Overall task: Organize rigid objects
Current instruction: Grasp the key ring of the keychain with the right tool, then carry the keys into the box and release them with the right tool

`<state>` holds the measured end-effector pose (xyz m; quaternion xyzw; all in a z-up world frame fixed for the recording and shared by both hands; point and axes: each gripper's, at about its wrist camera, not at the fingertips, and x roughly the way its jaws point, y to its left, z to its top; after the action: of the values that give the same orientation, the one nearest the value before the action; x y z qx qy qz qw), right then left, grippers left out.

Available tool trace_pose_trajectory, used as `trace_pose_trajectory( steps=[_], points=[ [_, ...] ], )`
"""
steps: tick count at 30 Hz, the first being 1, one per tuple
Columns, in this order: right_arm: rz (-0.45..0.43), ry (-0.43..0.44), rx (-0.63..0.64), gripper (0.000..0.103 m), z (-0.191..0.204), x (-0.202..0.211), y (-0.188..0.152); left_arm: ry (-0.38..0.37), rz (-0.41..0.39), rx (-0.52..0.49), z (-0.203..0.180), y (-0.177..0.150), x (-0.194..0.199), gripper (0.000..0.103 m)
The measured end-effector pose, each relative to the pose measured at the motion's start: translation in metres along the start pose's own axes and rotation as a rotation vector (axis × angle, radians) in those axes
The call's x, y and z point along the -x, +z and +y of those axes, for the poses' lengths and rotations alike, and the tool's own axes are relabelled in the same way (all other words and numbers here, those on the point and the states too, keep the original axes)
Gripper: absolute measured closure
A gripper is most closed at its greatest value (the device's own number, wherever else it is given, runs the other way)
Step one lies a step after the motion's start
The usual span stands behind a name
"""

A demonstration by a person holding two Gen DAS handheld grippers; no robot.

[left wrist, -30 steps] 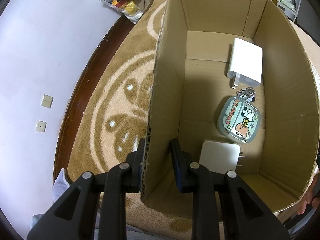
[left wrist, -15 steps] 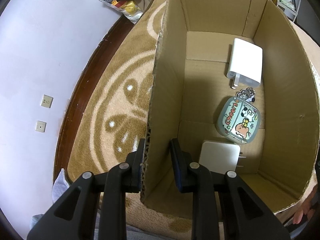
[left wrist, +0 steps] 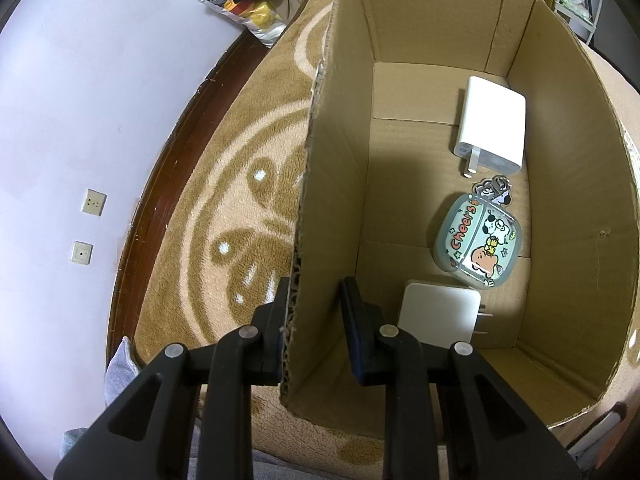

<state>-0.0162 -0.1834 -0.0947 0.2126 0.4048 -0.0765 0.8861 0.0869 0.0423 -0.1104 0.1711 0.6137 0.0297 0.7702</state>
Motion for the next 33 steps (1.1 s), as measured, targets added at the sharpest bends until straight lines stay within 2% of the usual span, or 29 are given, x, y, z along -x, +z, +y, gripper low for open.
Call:
trace_pose_trajectory(
  steps=[13,25,29,33],
  points=[
    [-0.089,0.053,0.024,0.074,0.023,0.024,0.027,0.0,0.0,0.0,0.0,0.0,0.0,0.08],
    [-0.216,0.196,0.124,0.074,0.092,0.056,0.072,0.0,0.0,-0.001,0.0,0.0,0.0,0.08],
    [-0.211,0.229,0.165,0.074,0.112,0.054,0.072,0.0,0.0,0.0,0.0,0.0,0.0,0.08],
    [-0.166,0.237,0.2,0.073,0.125,0.04,0.067,0.0,0.0,0.0,0.0,0.0,0.0,0.08]
  ],
)
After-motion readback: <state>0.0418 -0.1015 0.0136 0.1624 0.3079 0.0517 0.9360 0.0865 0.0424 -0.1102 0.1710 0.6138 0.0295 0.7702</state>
